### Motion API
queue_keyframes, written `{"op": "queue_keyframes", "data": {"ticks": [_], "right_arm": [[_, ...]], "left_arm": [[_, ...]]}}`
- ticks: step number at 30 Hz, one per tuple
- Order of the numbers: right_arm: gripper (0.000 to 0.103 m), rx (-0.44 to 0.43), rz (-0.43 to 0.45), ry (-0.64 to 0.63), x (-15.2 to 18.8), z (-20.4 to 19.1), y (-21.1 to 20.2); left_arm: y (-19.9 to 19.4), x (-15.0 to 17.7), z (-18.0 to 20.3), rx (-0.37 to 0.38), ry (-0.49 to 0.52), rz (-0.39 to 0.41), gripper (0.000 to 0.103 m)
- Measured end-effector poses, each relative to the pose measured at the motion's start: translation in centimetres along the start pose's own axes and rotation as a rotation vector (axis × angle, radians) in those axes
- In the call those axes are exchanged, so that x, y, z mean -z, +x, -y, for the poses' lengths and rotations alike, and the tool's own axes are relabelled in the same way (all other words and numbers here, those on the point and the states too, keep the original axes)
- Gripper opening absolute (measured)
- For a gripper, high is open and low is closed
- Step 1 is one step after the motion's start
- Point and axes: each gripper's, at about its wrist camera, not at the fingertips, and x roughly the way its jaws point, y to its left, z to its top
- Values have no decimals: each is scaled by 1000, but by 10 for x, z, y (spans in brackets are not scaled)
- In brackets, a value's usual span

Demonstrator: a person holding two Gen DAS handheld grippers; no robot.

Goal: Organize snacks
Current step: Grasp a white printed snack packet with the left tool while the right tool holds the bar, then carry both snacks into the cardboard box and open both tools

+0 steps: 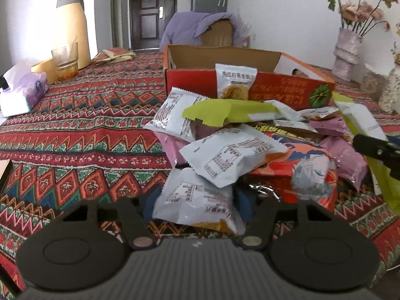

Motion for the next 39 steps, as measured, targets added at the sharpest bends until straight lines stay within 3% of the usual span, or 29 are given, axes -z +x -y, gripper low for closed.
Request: {"op": "queue_keyframes", "data": {"ticks": [11, 22, 31, 39], "right_arm": [[38, 3, 12, -10, 0, -6, -8], [38, -4, 54, -25, -11, -10, -18], [38, 31, 119, -42, -45, -3, -6], [38, 28, 141, -53, -98, 16, 27]], "left_arm": [[-36, 0, -3, 41, 21, 91, 60], [-72, -29, 8, 83, 44, 239, 60], [-56, -69, 15, 84, 20, 268, 60], [-32, -127, 16, 60, -3, 304, 60]]}}
